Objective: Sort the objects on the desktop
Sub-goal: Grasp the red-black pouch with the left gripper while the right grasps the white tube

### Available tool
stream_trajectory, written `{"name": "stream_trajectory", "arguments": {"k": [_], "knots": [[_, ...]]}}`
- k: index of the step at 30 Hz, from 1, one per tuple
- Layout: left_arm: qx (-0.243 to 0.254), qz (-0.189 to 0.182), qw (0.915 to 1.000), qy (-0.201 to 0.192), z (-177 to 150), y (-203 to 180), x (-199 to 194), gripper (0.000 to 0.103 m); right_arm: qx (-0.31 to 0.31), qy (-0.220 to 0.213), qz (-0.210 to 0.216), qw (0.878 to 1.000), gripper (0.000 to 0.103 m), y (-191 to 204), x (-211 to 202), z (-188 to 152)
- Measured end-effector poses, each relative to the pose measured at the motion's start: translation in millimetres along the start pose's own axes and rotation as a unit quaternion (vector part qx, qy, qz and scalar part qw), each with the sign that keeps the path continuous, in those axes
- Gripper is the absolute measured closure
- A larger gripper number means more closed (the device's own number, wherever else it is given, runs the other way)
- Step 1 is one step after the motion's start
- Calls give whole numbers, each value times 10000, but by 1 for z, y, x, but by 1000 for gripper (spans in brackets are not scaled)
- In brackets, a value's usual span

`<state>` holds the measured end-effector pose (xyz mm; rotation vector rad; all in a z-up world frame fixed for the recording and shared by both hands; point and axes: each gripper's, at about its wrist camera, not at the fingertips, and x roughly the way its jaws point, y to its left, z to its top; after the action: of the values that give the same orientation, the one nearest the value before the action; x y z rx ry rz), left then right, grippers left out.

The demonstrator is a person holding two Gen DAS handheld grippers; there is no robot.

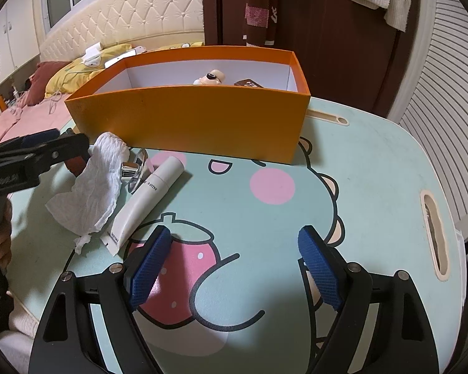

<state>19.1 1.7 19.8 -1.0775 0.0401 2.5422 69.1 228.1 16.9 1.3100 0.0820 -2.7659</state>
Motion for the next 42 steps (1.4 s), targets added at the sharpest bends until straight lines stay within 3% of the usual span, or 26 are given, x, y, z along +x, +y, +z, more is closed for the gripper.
{"name": "stream_trajectory", "arguments": {"k": [2, 6, 15, 18, 27, 31, 36, 39, 40, 41, 42], "knots": [[-29, -108, 9999, 58, 0, 1, 2, 41, -2, 0, 2, 10000, 19, 0, 0, 0], [-52, -241, 9997, 94, -4, 1, -2, 41, -10, 1, 9, 10000, 18, -2, 2, 2], [-243, -308, 9988, -276, -18, 9, -44, 41, -7, 9, 1, 10000, 18, 0, 2, 2], [-202, -246, 9993, -207, -28, 10, -52, 41, 14, 17, 7, 10000, 18, 0, 1, 2], [-130, -187, 9997, -32, -50, 6, -47, 41, 121, -295, 530, 9981, 19, 6, -12, 19], [-102, -181, 9998, -49, -51, 5, -46, 41, -8, -63, 698, 9975, 35, 19, 0, 28], [-44, -135, 9999, -62, -53, 3, -45, 41, -219, 115, 754, 9969, 37, 35, 14, 30], [12, -73, 10000, -7, -54, 1, -42, 40, -621, 101, 415, 9972, 44, 48, 20, 27], [29, -56, 10000, 15, -55, 0, -41, 40, -740, 9, 353, 9966, 52, 51, 19, 26], [54, -37, 10000, 39, -55, 0, -40, 41, -799, 3, 337, 9962, 68, 53, 18, 26], [87, -13, 9999, 61, -56, -1, -38, 41, -785, 28, 353, 9963, 75, 52, 19, 27]]}}
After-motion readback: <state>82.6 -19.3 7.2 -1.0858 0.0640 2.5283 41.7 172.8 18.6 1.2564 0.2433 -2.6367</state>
